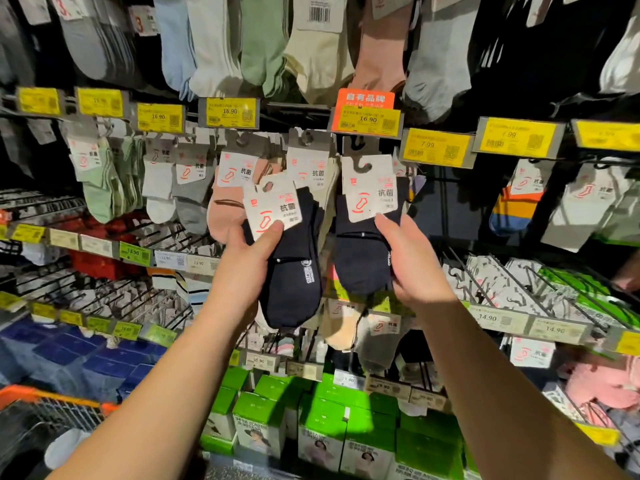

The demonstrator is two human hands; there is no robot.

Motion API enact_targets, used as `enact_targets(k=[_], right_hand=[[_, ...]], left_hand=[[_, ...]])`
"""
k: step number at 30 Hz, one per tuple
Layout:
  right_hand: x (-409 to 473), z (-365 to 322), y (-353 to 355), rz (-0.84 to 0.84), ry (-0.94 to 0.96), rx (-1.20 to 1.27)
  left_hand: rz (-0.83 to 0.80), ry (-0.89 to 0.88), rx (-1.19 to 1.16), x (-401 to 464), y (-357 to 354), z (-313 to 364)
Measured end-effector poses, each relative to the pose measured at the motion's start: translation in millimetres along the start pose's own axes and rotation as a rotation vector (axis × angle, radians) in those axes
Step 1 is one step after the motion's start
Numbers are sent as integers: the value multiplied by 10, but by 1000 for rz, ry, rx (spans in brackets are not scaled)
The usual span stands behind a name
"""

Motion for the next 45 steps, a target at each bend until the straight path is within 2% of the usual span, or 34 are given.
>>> enact_targets(k=[7,19,24,29,34,45], right_hand=[[288,-107,-15,-1,133,-298],[645,-40,-59,68,46,-84],[803,-9,-79,88,14,-144],[1053,69,19,175,22,-334],[1173,87,25,188,3,-461],[1032,296,146,148,-54,-525]], left_hand=[[31,22,-55,10,70,63],[24,73,-192,-19,33,24],[37,90,-240,-16,39,11],[40,86,-200,1,27,-15],[-5,65,-216,3,-34,-23],[-21,61,-248,-7,-77,-59]])
Point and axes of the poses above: each hand's wrist, its own x-axis towards the middle knuckle, its own y-axis out of the back of the hand, z = x × y, the point moved 4 cm from there along x, towards the middle knuckle, and after that the axes turned 3 degrees about z, right-handed, at the moved point
